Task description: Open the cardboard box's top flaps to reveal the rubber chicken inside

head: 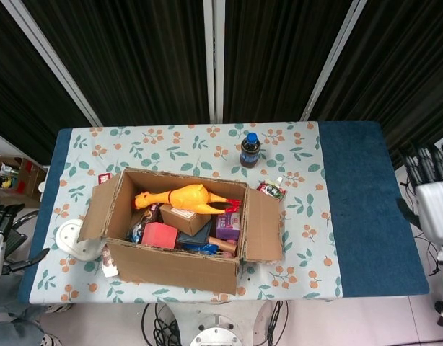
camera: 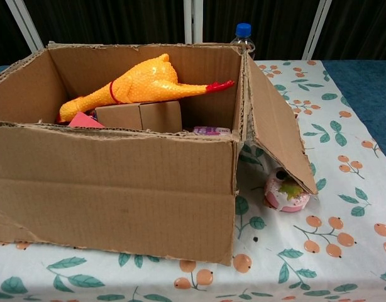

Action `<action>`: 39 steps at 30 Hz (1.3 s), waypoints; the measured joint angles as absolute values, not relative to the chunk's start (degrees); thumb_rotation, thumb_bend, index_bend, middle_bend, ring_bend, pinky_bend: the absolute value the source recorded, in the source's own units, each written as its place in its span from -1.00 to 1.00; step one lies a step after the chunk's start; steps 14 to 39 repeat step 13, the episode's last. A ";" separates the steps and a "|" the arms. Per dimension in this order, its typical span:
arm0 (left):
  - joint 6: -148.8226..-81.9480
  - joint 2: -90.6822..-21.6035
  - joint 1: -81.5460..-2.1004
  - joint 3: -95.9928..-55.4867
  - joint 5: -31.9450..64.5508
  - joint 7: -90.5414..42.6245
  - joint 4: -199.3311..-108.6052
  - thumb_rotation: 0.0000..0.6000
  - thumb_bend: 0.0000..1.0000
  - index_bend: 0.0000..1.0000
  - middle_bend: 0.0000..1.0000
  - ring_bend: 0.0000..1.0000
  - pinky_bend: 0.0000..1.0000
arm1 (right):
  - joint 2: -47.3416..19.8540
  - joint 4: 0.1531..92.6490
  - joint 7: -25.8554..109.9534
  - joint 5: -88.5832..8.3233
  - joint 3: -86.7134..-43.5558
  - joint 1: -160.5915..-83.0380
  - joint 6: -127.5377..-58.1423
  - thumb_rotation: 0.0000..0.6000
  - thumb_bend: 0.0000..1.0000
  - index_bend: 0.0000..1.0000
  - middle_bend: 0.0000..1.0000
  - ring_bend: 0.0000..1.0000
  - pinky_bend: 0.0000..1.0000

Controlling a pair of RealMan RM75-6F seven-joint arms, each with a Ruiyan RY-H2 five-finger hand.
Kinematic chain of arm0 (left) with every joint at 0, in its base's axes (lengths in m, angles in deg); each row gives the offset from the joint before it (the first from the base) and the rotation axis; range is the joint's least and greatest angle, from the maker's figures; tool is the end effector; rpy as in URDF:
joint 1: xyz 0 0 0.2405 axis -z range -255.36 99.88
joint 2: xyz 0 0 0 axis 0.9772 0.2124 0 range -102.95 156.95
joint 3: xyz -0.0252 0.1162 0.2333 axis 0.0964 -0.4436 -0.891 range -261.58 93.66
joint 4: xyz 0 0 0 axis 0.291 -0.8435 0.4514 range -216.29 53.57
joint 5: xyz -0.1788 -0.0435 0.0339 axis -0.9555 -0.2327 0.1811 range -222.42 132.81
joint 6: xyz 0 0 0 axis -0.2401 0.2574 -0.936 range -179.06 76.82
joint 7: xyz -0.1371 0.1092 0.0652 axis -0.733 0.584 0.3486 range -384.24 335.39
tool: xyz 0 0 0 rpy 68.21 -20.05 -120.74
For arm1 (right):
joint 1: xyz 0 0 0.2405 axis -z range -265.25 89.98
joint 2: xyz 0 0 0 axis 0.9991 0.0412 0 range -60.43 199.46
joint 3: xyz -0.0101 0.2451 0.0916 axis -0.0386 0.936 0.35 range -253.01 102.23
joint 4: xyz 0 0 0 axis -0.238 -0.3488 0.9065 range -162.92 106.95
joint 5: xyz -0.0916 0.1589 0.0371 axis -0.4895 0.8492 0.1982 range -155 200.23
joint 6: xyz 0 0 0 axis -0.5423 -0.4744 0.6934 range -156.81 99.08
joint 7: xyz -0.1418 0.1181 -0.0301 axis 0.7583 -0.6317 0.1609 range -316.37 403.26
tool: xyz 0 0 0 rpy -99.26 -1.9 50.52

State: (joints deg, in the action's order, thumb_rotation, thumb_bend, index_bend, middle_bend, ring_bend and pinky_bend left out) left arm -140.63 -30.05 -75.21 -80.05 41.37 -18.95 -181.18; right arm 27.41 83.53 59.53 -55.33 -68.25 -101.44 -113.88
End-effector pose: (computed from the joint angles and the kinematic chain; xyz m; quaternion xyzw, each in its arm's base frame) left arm -0.2891 0.2119 0.2253 -0.5869 -0.3433 -0.3807 0.6268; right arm -0.2255 -0.2676 0.2860 0.6254 -0.2461 0.3423 0.6566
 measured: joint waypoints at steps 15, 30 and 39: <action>-141.47 -31.30 -75.64 -81.63 44.64 -20.35 -177.95 0.11 -0.82 -0.74 -0.73 -0.76 -0.54 | 9.36 55.57 41.43 -63.93 -78.02 -88.21 -120.36 1.00 -0.65 -1.00 -1.00 -1.00 -1.00; -141.47 -31.30 -75.64 -81.63 44.64 -20.35 -177.95 0.11 -0.82 -0.74 -0.73 -0.76 -0.54 | 9.36 55.57 41.43 -63.93 -78.02 -88.21 -120.36 1.00 -0.65 -1.00 -1.00 -1.00 -1.00; -141.47 -31.30 -75.64 -81.63 44.64 -20.35 -177.95 0.11 -0.82 -0.74 -0.73 -0.76 -0.54 | 9.36 55.57 41.43 -63.93 -78.02 -88.21 -120.36 1.00 -0.65 -1.00 -1.00 -1.00 -1.00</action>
